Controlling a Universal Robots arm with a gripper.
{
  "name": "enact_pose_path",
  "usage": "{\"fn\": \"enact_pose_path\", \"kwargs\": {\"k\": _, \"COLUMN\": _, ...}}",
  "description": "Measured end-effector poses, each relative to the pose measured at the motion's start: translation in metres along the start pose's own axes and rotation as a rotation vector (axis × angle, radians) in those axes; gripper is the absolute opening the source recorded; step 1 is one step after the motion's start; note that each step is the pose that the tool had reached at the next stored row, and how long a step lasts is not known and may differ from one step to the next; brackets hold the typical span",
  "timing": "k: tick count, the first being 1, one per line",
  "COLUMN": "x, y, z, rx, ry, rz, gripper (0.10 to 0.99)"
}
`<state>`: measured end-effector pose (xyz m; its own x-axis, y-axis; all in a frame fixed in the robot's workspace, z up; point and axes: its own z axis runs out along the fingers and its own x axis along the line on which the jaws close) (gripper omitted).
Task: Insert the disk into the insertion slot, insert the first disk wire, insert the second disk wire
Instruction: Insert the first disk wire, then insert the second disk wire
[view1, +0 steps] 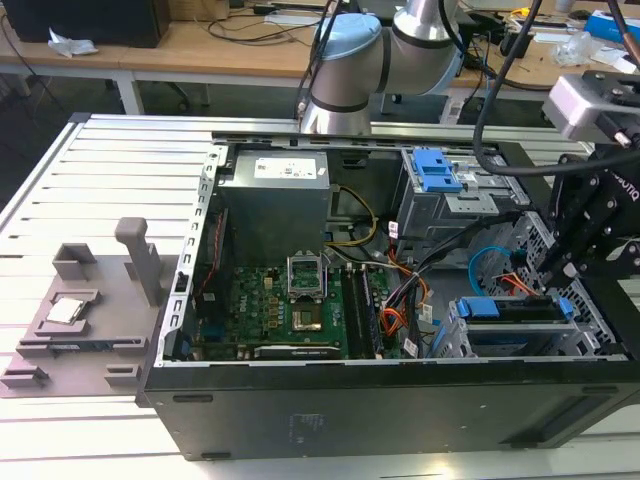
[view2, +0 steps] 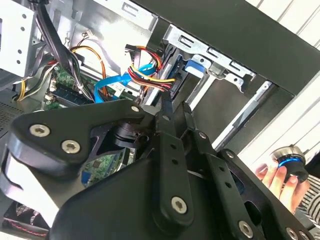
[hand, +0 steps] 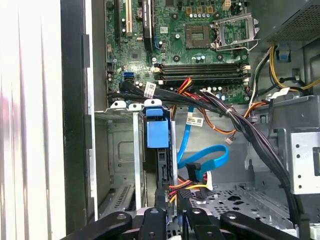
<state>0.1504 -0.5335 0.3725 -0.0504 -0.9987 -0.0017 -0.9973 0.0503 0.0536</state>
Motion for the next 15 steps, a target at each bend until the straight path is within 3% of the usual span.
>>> {"fn": "enact_pose_path", "kwargs": {"k": 1, "x": -0.0002, "y": 0.0000, "z": -0.0005, "rx": 0.000, "ry": 0.0000, "rz": 0.000, "gripper": 0.235}}
{"fn": "enact_pose_path", "kwargs": {"k": 2, "x": -0.0004, "y": 0.0001, "z": -0.0015, "rx": 0.000, "ry": -0.0003, "rz": 0.000, "gripper": 0.106}}
{"fn": "enact_pose_path", "kwargs": {"k": 15, "x": -0.0004, "y": 0.0002, "z": -0.0040, "rx": 0.000, "ry": 0.0000, "rz": 0.000, "gripper": 0.106}}
